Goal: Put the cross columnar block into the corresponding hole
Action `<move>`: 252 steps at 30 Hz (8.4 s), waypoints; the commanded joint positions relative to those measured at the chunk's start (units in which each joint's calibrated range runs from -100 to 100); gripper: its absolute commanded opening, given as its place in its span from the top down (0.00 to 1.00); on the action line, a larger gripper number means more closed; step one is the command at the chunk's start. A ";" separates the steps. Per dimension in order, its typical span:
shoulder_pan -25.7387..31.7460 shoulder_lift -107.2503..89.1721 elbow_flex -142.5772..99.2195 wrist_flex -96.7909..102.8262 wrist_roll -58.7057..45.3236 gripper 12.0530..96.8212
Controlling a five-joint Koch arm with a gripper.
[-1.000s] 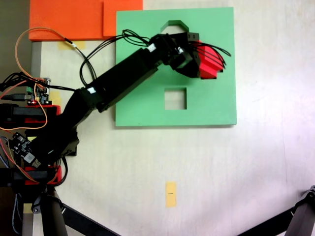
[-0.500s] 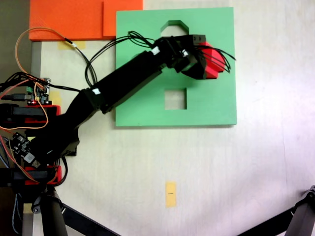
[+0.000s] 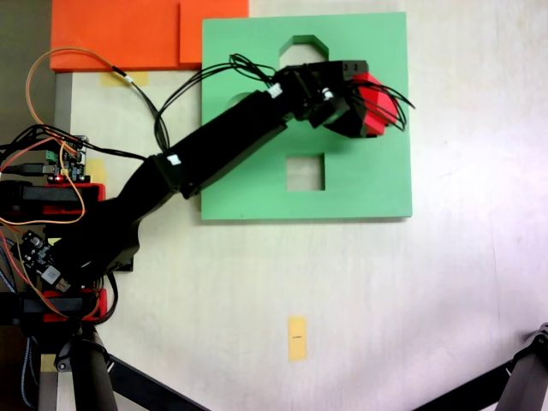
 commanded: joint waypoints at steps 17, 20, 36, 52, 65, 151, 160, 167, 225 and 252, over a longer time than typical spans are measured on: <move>1.22 -9.21 0.30 -10.55 0.15 0.62; 1.22 -6.13 0.30 -9.59 0.15 0.62; 1.12 -0.13 1.00 -3.91 0.20 0.62; -0.78 7.55 1.00 5.14 0.24 0.61; -1.12 11.05 1.10 6.68 0.24 0.60; 0.10 -2.64 7.68 -0.73 -4.98 0.58; -0.24 -2.50 8.18 1.29 -5.18 0.58; -0.29 -2.50 8.18 4.37 -6.20 0.58; 1.90 4.48 8.18 -7.76 -8.21 0.02; -17.92 -82.81 2.69 -27.02 -48.16 0.44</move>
